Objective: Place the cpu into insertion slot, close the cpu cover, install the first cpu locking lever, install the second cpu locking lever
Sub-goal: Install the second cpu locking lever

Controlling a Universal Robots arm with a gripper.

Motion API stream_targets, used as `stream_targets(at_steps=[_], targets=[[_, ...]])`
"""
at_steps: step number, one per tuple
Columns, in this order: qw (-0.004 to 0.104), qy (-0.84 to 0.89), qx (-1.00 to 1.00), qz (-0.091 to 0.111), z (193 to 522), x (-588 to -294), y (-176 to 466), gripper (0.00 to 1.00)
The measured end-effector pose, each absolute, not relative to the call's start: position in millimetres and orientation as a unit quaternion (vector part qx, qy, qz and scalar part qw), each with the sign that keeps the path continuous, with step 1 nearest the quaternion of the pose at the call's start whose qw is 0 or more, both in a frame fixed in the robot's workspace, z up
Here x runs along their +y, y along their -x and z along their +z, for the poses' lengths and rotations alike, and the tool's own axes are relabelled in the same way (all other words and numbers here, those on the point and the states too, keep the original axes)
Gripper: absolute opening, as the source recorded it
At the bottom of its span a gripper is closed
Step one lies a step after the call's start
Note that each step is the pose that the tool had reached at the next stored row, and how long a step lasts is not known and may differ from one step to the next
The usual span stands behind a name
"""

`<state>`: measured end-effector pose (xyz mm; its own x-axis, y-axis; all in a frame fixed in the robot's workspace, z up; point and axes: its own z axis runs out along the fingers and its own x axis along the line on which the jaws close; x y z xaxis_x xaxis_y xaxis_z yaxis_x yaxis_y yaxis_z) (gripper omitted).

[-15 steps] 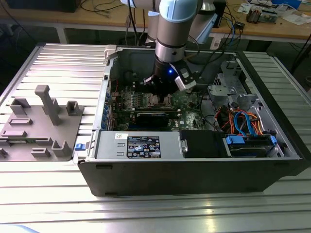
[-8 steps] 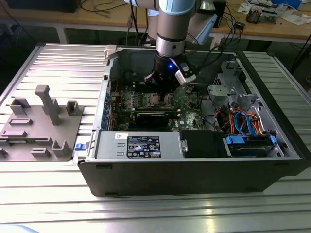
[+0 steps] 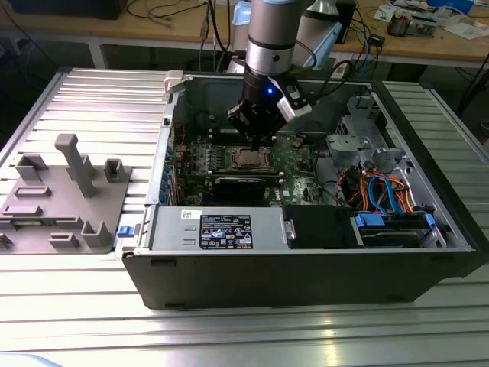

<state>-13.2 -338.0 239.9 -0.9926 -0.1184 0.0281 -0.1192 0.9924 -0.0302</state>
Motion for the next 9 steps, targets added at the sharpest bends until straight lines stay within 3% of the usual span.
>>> stream_targets(at_steps=[9], targets=[[0.013, -0.06, -0.998, 0.015, 239.9, -338.1, 13.2, 0.11]])
